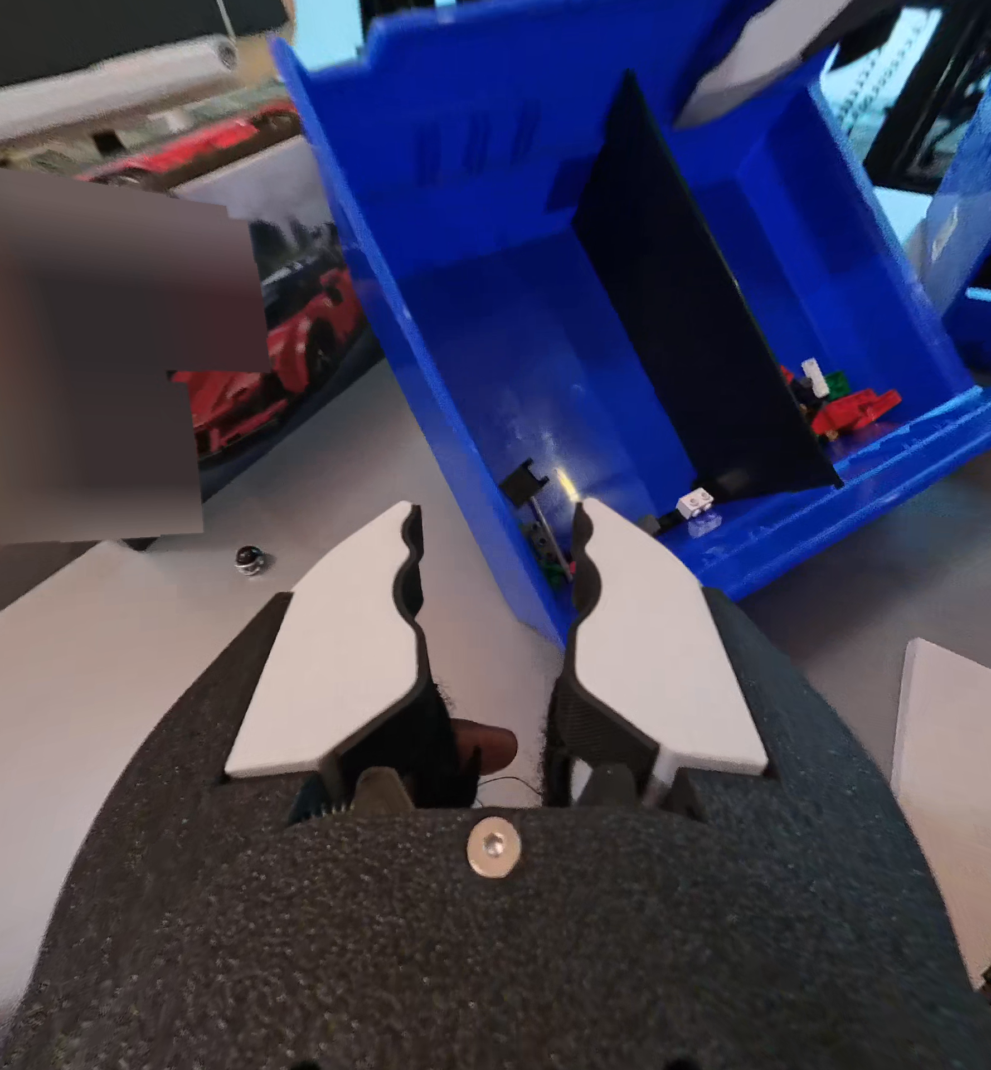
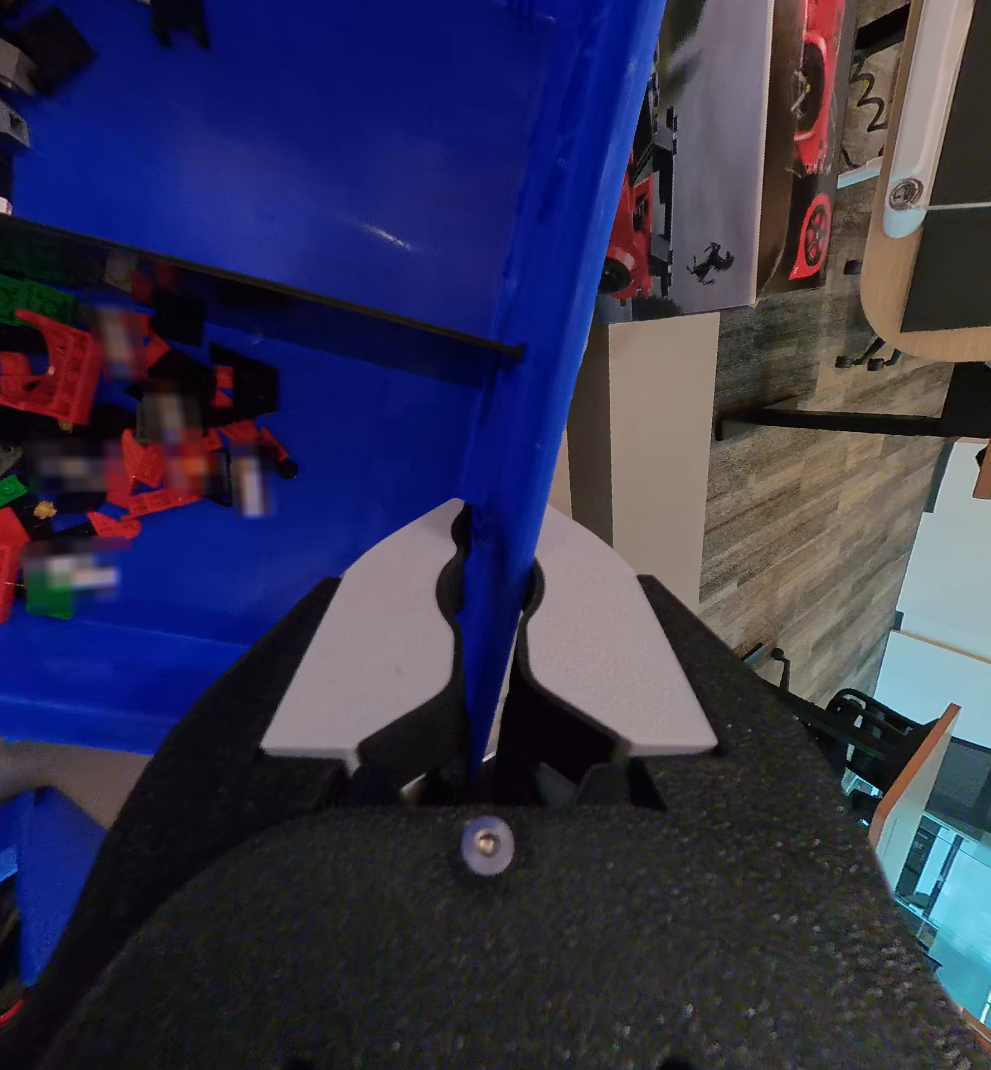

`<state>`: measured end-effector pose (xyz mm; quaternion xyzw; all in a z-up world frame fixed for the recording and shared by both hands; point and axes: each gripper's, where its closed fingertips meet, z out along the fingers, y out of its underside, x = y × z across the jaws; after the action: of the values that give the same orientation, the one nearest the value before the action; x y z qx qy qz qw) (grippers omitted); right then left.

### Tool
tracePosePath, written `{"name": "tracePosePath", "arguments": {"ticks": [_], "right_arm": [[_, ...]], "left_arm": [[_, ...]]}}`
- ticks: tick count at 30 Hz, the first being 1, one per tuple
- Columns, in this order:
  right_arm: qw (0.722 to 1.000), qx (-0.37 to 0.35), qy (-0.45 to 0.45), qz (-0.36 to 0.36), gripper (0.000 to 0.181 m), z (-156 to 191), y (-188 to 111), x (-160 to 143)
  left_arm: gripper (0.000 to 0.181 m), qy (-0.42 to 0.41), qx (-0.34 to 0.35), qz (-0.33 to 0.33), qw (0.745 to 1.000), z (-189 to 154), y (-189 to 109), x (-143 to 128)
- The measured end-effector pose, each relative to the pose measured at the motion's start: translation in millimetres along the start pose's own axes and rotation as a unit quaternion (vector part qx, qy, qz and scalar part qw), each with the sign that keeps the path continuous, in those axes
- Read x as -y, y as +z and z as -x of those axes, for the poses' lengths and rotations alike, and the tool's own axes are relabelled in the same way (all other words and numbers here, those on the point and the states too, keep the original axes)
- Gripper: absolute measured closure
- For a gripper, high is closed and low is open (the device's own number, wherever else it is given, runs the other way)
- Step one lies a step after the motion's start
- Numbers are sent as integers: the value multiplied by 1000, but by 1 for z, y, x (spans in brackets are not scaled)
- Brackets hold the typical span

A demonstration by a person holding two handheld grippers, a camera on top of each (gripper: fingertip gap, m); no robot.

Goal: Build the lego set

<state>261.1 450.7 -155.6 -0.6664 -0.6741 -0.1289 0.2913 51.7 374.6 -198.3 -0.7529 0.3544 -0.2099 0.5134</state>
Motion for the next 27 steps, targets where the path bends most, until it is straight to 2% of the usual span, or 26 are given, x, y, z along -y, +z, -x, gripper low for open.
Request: {"name": "tracePosePath", "arguments": {"ticks": [3,5,9,15,20,27], "right_arm": [[1000,-3,-4,-1,170,0,0,2],[1000,-4,-5,0,170,0,-1,3],[1000,-7,-5,1,169,0,1,3],[1000,-19,-17,-7,169,0,-2,5],[997,-55,-43,-12,161,-4,-3,6],[997,-76,-9,-31,145,-12,-7,6]], "left_arm": [[133,20,-8,32,999,-7,9,-12],[145,28,-24,38,999,-13,10,-16],[159,72,9,46,996,-8,8,-23],[161,90,32,28,995,-9,5,-24],[163,98,47,29,994,-8,5,-24],[163,91,51,22,994,-8,4,-24]]}}
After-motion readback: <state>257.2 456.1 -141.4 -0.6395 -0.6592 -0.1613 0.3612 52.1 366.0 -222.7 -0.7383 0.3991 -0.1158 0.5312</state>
